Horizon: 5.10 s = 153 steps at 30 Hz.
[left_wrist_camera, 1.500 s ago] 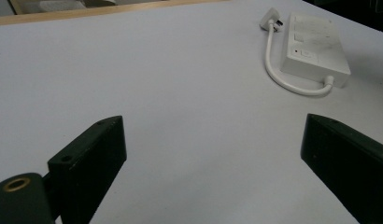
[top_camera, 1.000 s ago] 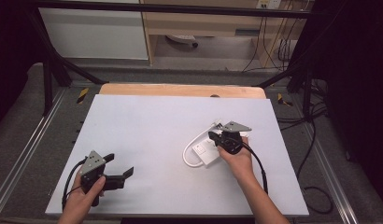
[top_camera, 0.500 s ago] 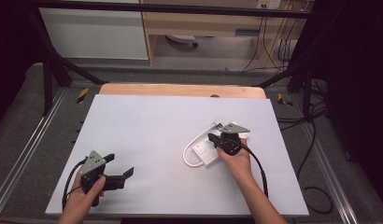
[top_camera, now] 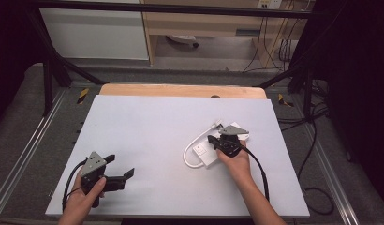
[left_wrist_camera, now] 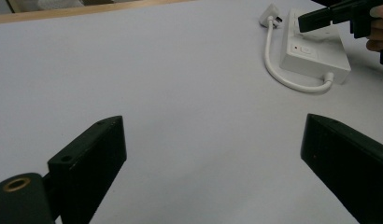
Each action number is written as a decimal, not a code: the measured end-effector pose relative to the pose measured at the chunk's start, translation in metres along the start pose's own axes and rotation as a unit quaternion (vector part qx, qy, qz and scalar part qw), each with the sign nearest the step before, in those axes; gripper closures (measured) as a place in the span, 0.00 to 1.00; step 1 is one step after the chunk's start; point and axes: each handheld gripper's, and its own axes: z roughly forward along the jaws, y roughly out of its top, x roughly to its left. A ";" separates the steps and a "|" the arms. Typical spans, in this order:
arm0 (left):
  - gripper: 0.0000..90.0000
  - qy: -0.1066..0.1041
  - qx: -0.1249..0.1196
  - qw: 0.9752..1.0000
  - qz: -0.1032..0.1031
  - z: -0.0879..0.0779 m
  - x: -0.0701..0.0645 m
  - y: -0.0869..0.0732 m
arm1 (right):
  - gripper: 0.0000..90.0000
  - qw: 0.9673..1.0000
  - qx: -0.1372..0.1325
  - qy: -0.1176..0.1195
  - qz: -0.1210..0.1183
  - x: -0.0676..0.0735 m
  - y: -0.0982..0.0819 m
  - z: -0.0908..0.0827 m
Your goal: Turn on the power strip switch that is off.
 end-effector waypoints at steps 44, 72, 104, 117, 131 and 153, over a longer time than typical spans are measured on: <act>0.08 -0.001 0.005 1.000 0.005 0.001 -0.001 0.000 | 1.00 1.000 -0.005 0.001 -0.003 0.000 -0.007 0.002; 0.08 0.000 0.005 1.000 0.005 0.001 -0.001 0.000 | 1.00 1.000 -0.007 0.001 -0.005 0.002 -0.009 0.004; 0.08 0.004 0.004 1.000 0.004 0.000 0.000 0.000 | 1.00 1.000 -0.002 0.003 -0.003 0.000 -0.007 0.005; 0.08 0.004 0.004 1.000 0.004 0.000 0.001 0.000 | 1.00 1.000 -0.011 0.006 0.002 0.002 -0.004 0.001; 0.08 0.004 0.005 1.000 0.005 0.000 0.000 -0.001 | 1.00 1.000 -0.027 0.013 0.001 0.006 0.004 -0.008; 0.08 0.005 0.005 1.000 0.005 0.000 0.001 -0.001 | 0.92 0.999 -0.045 0.021 0.008 0.006 0.018 -0.025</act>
